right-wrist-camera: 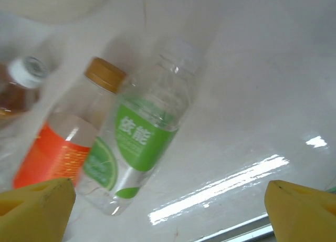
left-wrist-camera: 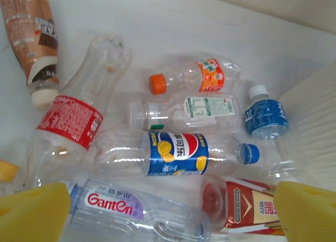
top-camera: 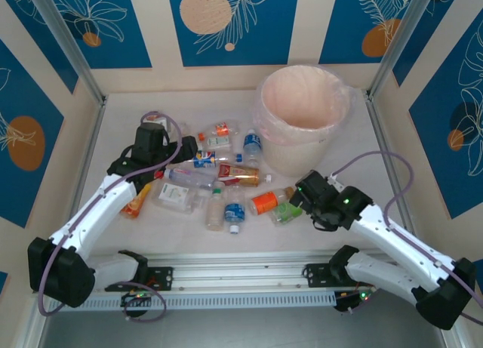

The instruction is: Put the plastic bottles in the bin

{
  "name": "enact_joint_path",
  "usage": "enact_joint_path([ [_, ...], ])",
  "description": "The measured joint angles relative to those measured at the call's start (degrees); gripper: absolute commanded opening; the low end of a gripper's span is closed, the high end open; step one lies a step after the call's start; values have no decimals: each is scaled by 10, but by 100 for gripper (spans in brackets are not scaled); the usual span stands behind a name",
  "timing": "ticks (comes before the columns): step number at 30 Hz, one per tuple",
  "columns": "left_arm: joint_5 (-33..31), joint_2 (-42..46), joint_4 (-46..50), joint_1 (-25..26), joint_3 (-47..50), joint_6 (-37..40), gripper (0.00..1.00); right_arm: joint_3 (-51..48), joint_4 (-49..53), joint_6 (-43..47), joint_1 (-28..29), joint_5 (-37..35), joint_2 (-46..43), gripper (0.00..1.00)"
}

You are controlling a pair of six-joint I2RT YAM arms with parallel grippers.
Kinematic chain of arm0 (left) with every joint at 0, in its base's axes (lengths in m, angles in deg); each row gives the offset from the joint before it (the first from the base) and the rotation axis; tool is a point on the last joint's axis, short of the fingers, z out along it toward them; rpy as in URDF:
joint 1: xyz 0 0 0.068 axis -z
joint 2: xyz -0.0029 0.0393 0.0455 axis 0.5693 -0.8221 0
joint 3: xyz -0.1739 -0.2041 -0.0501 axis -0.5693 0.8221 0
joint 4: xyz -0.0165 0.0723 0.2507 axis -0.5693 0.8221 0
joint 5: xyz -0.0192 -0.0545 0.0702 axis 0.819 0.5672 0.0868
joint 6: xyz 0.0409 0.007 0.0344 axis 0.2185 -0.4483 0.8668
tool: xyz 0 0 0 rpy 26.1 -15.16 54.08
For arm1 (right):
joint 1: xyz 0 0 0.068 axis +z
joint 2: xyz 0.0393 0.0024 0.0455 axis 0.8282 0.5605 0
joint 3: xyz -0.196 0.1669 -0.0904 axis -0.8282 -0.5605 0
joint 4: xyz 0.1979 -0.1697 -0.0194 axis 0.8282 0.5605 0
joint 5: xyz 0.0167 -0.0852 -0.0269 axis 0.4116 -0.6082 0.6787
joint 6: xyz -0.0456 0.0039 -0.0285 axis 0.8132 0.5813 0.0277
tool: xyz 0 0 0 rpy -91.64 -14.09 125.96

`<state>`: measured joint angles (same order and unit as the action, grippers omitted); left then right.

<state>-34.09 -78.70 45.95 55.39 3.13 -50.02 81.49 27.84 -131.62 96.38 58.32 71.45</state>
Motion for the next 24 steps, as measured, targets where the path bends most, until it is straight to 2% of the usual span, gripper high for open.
enact_joint_path([
  [4, 0, 1, 1, 0, 9, -2, 99, -42, -62, -14, -2, 21, 37, 96],
  [7, 0, 1, 0, 0, 11, -2, 100, -43, -101, -15, -3, 32, 78, 99],
  [13, 0, 0, -7, 0, 14, -2, 99, -43, -163, -12, -16, 58, 142, 98],
  [19, 0, 0, -10, 0, 23, -2, 99, -43, -189, -12, -24, 76, 182, 92],
  [24, 0, -3, -12, 0, 23, -2, 99, -45, -201, -13, -34, 87, 196, 81],
])
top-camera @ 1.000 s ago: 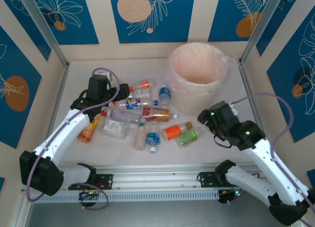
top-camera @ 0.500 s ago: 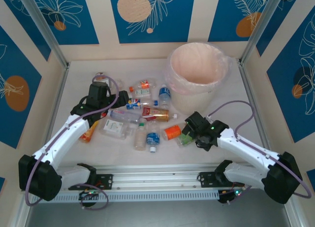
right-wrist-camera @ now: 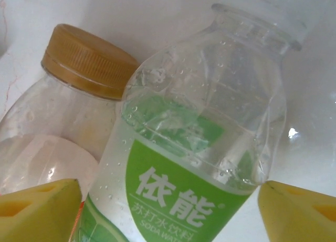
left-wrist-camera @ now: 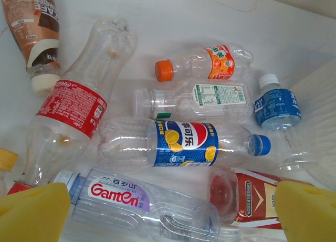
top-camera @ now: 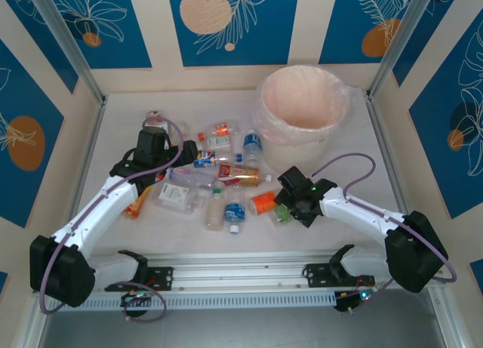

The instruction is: Put the plastic bottles in the bin

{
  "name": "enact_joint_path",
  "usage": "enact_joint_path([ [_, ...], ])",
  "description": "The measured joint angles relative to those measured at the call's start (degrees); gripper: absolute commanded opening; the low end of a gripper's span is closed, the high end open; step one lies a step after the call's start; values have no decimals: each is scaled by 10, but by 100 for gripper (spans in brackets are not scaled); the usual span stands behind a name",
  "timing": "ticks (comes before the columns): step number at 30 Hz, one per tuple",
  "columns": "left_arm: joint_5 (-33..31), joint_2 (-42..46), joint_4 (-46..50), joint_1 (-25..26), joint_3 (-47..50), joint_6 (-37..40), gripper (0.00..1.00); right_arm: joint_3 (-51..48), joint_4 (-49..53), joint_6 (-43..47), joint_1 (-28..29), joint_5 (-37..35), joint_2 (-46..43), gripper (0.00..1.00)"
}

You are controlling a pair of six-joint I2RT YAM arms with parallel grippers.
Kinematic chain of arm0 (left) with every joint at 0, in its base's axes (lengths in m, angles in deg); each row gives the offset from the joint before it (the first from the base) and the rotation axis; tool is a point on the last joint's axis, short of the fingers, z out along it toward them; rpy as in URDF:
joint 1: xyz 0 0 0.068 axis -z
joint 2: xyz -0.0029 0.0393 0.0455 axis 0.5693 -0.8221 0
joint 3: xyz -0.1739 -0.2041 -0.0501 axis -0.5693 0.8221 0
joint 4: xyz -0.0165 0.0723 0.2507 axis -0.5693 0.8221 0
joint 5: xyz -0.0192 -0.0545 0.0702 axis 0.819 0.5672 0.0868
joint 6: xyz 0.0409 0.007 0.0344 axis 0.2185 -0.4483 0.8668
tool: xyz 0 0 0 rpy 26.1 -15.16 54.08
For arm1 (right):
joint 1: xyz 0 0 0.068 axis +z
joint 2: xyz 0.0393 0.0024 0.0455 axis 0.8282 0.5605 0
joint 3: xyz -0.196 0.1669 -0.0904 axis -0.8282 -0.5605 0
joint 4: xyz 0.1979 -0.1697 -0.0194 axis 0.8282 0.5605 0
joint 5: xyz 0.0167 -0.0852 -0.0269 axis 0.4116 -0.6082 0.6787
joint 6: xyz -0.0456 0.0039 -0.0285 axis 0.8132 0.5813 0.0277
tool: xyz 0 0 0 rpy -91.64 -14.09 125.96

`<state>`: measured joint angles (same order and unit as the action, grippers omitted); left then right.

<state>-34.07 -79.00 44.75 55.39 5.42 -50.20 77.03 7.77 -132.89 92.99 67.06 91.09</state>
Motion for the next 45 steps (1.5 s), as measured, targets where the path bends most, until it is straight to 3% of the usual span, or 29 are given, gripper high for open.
enact_joint_path([
  [5, 0, 0, 0, 0, 0, 0, 100, -11, -3, -5, -8, 5, 4, 76],
  [16, -1, 0, 0, 0, 0, 0, 100, -32, -9, -5, -30, 14, 11, 77],
  [28, -5, 0, 0, 0, 0, 2, 100, 4, 36, 6, -4, -10, 40, 55],
  [37, -5, 0, 0, 0, -1, 2, 99, 57, 181, -24, 55, -80, -58, 44],
  [45, -6, -4, 1, 0, -6, 2, 100, 86, 314, -45, 48, -139, -200, 31],
])
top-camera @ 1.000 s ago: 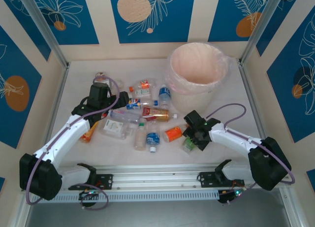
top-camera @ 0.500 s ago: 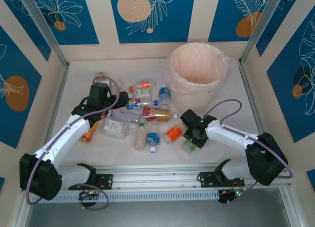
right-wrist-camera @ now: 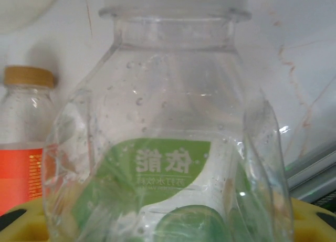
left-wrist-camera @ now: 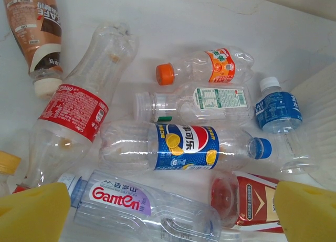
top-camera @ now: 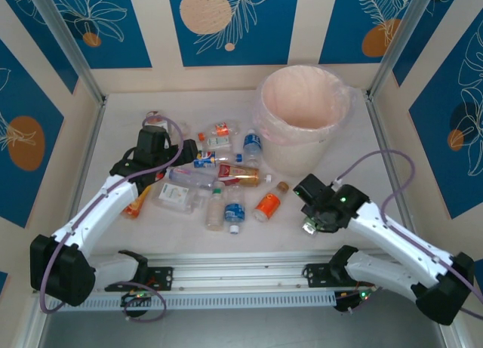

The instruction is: Put the plastic bottles in the bin

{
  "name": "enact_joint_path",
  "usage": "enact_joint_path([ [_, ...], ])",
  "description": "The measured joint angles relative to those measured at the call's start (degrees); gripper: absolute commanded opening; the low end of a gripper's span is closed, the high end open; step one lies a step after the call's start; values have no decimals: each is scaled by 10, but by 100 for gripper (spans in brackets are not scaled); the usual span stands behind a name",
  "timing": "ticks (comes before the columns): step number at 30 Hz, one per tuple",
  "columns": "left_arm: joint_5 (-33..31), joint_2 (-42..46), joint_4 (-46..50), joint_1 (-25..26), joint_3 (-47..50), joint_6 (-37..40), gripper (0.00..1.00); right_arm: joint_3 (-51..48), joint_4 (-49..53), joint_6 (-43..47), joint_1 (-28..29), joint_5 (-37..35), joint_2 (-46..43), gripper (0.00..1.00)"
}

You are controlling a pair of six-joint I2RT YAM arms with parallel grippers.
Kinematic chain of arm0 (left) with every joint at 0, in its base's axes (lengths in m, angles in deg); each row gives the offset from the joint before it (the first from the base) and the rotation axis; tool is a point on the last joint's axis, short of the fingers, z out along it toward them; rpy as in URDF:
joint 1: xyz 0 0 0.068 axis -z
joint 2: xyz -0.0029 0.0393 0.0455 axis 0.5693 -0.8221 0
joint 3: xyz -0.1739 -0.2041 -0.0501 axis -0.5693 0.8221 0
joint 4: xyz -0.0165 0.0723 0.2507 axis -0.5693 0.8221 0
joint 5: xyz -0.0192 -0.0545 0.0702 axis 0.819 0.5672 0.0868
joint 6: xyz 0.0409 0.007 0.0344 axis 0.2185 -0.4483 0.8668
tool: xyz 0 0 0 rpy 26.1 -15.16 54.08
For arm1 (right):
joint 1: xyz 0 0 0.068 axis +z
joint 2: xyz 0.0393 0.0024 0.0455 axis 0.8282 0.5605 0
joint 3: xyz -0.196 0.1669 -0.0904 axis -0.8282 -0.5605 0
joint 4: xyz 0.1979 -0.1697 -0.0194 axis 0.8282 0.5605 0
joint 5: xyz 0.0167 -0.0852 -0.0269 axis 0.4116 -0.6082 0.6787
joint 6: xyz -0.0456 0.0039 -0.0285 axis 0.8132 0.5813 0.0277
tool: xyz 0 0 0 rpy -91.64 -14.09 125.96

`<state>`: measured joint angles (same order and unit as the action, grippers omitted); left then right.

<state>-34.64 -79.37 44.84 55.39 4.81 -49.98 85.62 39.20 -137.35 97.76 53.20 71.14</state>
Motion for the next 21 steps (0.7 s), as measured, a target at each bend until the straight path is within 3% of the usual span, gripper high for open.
enact_joint_path([
  [10, -2, -2, 4, 0, -10, 4, 99, 217, 51, 120, -7, -92, -30, 25],
  [16, -1, -7, 4, 0, -10, 4, 100, 353, -37, 277, -11, -116, 9, 25],
  [21, -1, -9, 3, 0, -10, 4, 100, 458, -121, 396, -47, -110, 99, 25],
])
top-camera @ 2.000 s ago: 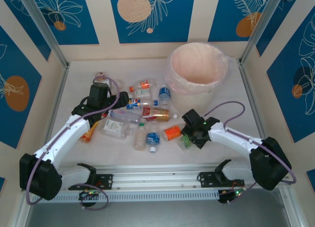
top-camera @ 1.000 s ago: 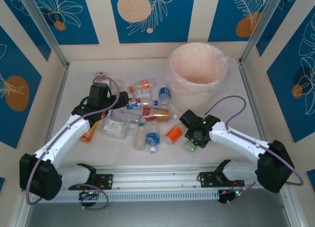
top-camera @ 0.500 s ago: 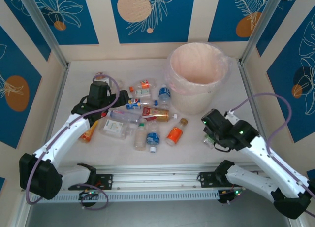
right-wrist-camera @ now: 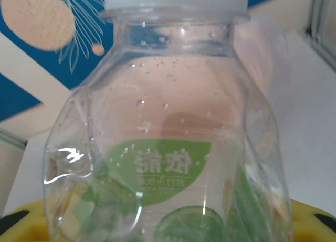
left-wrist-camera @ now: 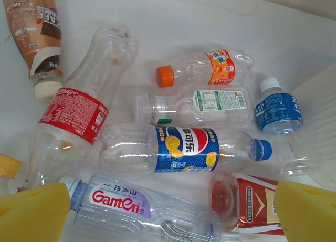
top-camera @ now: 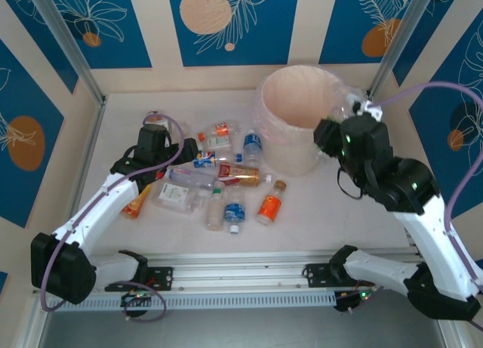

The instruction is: Put the plastic bottles in the bin

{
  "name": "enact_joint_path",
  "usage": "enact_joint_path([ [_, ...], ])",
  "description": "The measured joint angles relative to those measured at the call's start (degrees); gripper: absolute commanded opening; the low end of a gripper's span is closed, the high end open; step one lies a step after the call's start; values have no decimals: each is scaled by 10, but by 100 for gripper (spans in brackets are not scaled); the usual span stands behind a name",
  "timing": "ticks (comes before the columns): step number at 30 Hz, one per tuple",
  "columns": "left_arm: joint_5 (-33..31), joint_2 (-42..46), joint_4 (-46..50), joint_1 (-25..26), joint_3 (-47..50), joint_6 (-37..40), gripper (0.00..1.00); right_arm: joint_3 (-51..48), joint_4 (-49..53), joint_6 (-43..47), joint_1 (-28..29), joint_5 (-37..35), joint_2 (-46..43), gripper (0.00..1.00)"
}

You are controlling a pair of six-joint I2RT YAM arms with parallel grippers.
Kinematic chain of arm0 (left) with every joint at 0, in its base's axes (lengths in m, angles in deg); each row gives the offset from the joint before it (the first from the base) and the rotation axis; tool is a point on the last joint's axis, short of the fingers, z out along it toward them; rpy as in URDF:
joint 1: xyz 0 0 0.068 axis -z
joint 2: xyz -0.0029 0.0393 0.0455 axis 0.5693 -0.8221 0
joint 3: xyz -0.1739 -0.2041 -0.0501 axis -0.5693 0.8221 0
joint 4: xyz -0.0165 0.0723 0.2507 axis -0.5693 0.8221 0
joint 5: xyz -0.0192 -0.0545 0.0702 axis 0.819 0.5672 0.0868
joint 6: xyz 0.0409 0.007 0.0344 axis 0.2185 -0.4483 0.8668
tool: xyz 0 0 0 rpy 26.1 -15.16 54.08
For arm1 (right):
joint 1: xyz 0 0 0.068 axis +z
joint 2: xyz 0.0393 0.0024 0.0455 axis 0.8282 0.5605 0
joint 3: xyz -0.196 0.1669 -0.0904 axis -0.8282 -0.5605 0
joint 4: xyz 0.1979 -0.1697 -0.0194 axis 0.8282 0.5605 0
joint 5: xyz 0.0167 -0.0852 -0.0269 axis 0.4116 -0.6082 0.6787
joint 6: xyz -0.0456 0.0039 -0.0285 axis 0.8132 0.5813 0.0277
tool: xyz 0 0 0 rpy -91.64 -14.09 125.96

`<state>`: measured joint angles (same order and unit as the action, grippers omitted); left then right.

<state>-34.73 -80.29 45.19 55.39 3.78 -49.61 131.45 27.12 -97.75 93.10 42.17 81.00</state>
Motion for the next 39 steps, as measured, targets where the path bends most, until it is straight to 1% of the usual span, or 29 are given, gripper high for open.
enact_joint_path([
  [5, 3, -8, -3, 0, 0, 0, 100, 75, -94, 88, -70, 42, 133, 22],
  [8, 7, -10, -7, 0, 0, 0, 99, 106, -142, 128, -87, 53, 208, 21],
  [14, 11, -10, -12, 0, 0, 0, 100, 166, -210, 185, -94, 49, 330, 21],
  [20, 17, -10, -12, 0, 0, 0, 100, 165, -237, 205, -107, 38, 397, 22],
  [22, 17, -10, -12, 0, 0, 0, 99, 154, -243, 207, -111, 35, 405, 24],
  [27, 17, -10, -12, 0, 0, 0, 100, 111, -252, 207, -129, 34, 409, 26],
  [30, 17, -10, -12, 0, 0, 1, 99, 77, -253, 197, -145, 35, 409, 31],
  [32, 17, -10, -12, 0, 0, 1, 100, 56, -253, 191, -153, 38, 409, 38],
  [35, 17, -10, -11, 0, 0, 1, 99, 33, -249, 182, -164, 41, 409, 45],
  [36, 17, -10, -11, 0, 0, 1, 99, 29, -249, 180, -166, 42, 409, 48],
  [39, 16, -9, -10, 0, 0, 1, 100, 26, -249, 172, -167, 45, 408, 64],
])
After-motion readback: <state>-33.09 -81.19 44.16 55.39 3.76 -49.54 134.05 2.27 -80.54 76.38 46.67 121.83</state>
